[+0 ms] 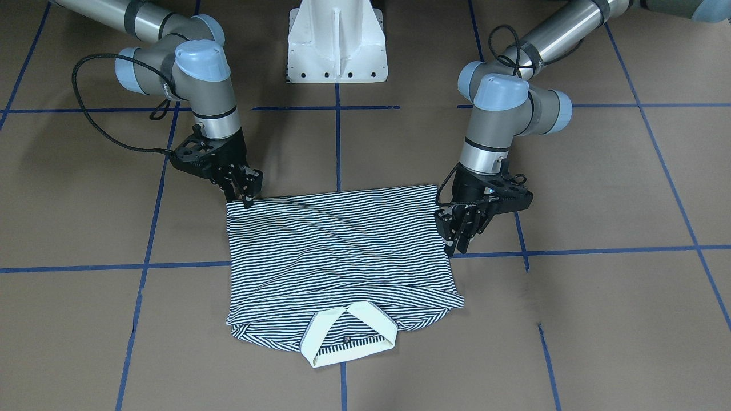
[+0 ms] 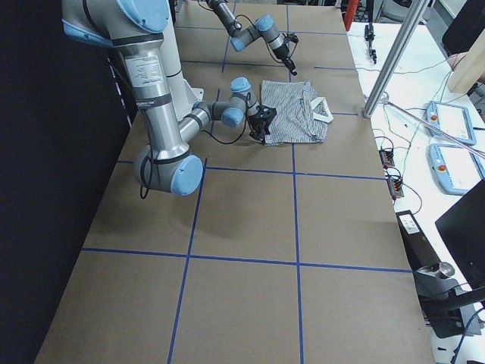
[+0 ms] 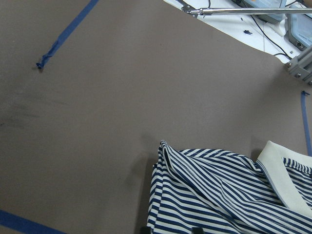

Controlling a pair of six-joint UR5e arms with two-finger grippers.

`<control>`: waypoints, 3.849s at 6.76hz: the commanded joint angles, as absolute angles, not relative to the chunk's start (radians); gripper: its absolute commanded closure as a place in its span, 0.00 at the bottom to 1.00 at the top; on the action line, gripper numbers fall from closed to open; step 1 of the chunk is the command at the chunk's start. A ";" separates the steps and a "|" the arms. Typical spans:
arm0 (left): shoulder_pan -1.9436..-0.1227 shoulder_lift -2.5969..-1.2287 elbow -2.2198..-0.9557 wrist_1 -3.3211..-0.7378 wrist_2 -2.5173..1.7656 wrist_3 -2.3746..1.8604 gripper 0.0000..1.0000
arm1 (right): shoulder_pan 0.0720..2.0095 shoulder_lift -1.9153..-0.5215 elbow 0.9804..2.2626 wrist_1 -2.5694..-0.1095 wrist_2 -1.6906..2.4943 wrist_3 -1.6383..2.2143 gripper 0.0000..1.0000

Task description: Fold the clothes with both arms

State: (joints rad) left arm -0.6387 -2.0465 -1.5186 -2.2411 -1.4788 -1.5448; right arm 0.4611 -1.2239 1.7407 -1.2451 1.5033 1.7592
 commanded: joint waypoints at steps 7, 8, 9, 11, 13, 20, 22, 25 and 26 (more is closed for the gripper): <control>-0.621 -2.043 -1.506 -2.240 -1.451 -1.543 0.60 | 0.457 -1.264 1.819 -1.247 1.505 1.759 1.00; -0.620 -2.045 -1.506 -2.240 -1.451 -1.545 0.60 | 0.409 -1.390 1.971 -1.247 1.509 1.759 1.00; -0.620 -2.045 -1.508 -2.240 -1.453 -1.545 0.60 | 0.317 -1.505 2.105 -1.246 1.508 1.773 1.00; -0.620 -2.048 -1.517 -2.241 -1.456 -1.546 0.60 | 0.038 -1.639 2.268 -1.247 1.505 1.912 1.00; -0.617 -2.052 -1.534 -2.240 -1.463 -1.549 0.60 | -0.176 -1.725 2.353 -1.246 1.503 1.960 0.79; -0.275 -1.991 -1.927 -1.700 -1.494 -1.813 0.47 | 0.354 -1.469 2.179 -1.246 1.437 1.804 0.00; -0.255 -2.009 -1.863 -1.704 -1.493 -1.812 0.47 | 0.386 -1.434 2.137 -1.243 1.442 1.775 0.00; -0.261 -2.046 -1.830 -1.706 -1.491 -1.821 0.92 | 0.394 -1.424 2.115 -1.236 1.440 1.763 0.00; -0.268 -2.046 -1.827 -1.706 -1.490 -1.815 1.00 | 0.394 -1.424 2.115 -1.236 1.439 1.763 0.00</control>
